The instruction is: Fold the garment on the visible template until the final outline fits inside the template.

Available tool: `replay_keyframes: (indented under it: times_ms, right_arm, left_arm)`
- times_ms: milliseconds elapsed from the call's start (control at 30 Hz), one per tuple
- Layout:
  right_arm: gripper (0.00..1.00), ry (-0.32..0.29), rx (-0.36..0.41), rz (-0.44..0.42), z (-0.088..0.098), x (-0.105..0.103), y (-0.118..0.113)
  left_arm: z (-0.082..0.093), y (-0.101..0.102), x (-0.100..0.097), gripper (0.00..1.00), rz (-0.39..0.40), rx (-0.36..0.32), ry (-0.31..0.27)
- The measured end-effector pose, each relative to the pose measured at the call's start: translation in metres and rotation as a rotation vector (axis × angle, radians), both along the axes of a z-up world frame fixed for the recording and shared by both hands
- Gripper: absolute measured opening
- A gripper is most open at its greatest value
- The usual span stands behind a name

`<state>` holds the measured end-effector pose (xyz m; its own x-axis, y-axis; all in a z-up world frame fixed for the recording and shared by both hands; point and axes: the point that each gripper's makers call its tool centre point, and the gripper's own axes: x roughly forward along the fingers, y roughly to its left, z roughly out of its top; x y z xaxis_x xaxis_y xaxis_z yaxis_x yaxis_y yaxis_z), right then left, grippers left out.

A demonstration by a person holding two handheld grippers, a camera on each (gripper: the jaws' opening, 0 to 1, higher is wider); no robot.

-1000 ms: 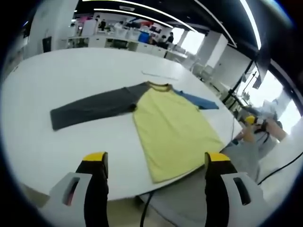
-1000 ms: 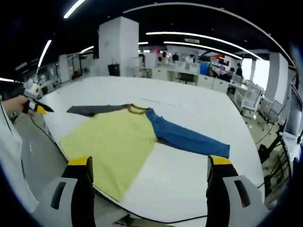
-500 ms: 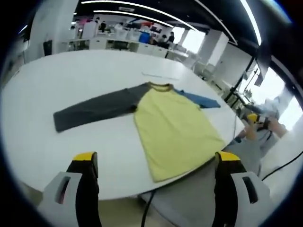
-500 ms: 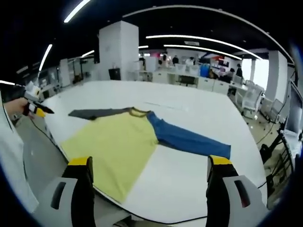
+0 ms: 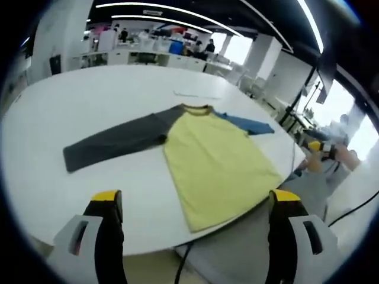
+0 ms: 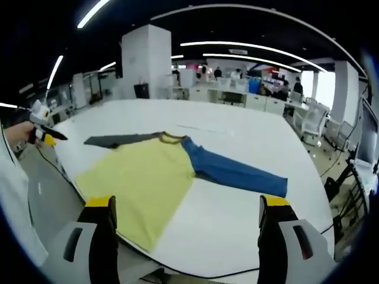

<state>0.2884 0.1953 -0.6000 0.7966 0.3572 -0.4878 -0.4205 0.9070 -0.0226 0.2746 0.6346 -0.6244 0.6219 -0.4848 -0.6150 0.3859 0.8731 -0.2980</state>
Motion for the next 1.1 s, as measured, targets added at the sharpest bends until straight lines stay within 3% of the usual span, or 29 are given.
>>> replay_keyframes:
  times_ms: [667,1100]
  right_arm:
    - [1.00,0.035,0.013,-0.007,-0.014,0.008,-0.013]
    - [0.97,0.060,0.020,-0.015,-0.024,0.036,-0.045]
  left_arm:
    - [-0.005,-0.011,0.003,0.99,-0.003,0.013,0.036]
    - [-0.006,-0.027,0.016,0.99,0.021,0.016,0.048]
